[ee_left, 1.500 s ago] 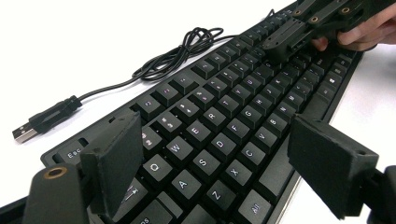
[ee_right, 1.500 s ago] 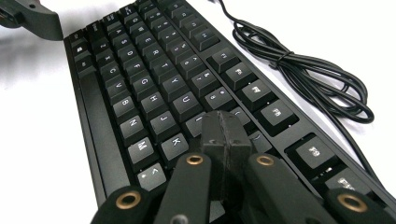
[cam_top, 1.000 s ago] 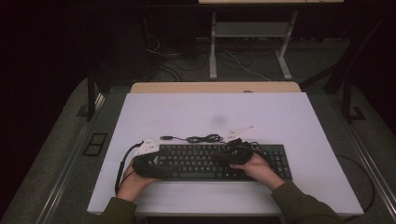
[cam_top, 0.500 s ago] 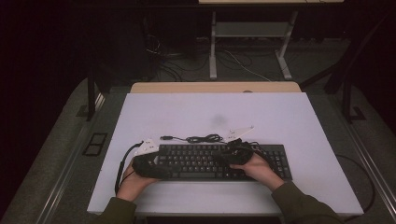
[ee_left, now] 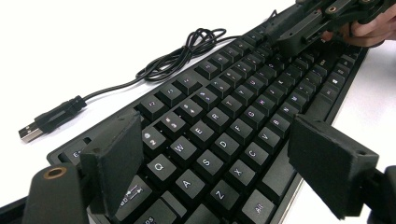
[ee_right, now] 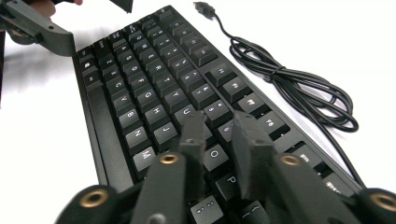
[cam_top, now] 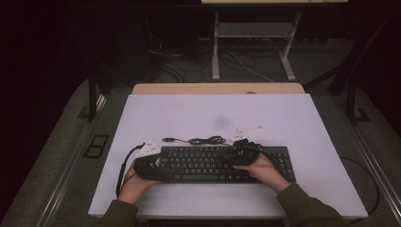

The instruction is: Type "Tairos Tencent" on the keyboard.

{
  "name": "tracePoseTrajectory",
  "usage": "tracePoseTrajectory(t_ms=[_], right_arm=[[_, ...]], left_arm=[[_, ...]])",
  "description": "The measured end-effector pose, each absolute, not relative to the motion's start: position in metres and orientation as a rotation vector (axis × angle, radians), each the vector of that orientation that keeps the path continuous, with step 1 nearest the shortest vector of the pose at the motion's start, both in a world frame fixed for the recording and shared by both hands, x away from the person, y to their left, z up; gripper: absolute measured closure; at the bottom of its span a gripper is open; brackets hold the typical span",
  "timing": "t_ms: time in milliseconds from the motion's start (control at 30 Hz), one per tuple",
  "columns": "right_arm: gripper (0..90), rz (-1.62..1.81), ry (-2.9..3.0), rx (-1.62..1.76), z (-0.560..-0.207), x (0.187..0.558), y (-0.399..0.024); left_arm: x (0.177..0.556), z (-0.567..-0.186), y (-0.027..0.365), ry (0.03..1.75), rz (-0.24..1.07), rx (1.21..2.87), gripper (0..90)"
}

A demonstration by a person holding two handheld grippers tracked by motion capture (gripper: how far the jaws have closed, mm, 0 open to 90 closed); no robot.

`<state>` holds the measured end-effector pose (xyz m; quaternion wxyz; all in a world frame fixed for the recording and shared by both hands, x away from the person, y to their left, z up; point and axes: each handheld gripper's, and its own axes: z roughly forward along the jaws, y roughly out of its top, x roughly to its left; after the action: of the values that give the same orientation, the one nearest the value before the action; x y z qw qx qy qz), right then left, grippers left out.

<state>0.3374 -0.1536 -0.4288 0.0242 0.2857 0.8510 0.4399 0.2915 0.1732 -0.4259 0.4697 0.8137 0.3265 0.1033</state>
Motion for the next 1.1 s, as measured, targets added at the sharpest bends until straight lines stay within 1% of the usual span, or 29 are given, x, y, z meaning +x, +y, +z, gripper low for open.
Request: tracePoseTrajectory(t_ms=[367,467,700,933,1000,1100], right_arm=[[39.8,1.387,2.618,0.913,-0.4292,0.3391,-0.156],[35.0,1.386,2.617,0.916,-0.4297,0.3393,-0.1558],[32.1,1.386,2.611,0.918,-0.4295,0.3393,-0.156],[31.6,1.38,2.607,0.919,-0.4302,0.3395,-0.1553],[31.6,1.378,2.607,0.917,-0.4302,0.3394,-0.155],[31.6,1.379,2.606,0.919,-0.4304,0.3395,-0.155]], left_arm=[[0.2917,-0.4271,0.1727,0.794,0.252,2.005,19.0],[0.2918,-0.4273,0.1727,0.794,0.254,2.006,19.7],[0.2924,-0.4297,0.1726,0.801,0.254,2.013,24.4],[0.2945,-0.4331,0.174,0.809,0.26,2.024,33.3],[0.2948,-0.4336,0.1737,0.804,0.262,2.028,37.1],[0.2951,-0.4338,0.1737,0.802,0.269,2.03,45.6]])
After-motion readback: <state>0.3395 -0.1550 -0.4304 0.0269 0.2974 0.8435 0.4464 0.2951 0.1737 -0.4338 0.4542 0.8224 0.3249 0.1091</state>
